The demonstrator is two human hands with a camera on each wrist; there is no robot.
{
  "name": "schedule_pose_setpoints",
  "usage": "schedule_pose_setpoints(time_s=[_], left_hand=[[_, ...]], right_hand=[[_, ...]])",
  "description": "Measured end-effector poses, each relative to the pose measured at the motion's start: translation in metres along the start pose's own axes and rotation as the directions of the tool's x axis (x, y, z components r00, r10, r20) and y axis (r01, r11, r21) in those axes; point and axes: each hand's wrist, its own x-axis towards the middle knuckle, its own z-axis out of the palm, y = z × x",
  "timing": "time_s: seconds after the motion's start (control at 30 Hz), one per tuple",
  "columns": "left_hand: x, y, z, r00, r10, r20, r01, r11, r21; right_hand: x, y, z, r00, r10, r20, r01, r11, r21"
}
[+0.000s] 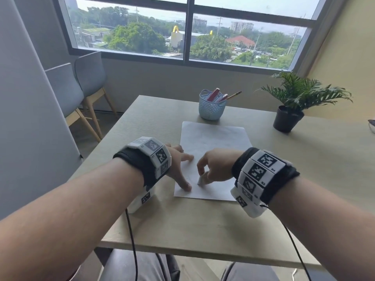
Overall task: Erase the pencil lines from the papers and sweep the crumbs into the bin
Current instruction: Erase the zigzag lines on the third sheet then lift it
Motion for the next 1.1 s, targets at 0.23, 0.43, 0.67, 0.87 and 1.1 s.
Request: schedule_pose_setpoints(time_s=[0.23,0.43,0.67,0.87,1.1], left_hand=[[-0.002,0.000,-0.002,1.000,0.004,-0.007,-0.004,1.000,0.000],[-0.001,0.000,-0.002,1.000,-0.006,0.013,0.006,1.000,0.005],[0.004,-0.004,0.002,1.000,-0.009,0.019,0.009,1.000,-0.029],[0.002,-0.002,0.000,1.000,-0.008,0.026,0.008,1.000,-0.015],[0.002,-0.003,0.000,0.999,-0.011,0.032,0.011,1.000,-0.010]], right_hand=[[-0.002,-0.007,0.009,0.998,-0.059,-0.018,0.058,0.997,-0.054],[0.007,-0.004,0.000,1.000,-0.002,-0.028,0.002,1.000,-0.005],[-0.002,-0.011,0.006,0.996,-0.090,0.004,0.090,0.995,-0.054],[0.012,-0.006,0.000,0.998,-0.011,-0.058,0.008,0.999,-0.044],[0.004,-0.008,0.004,0.997,-0.077,0.010,0.077,0.997,-0.015]])
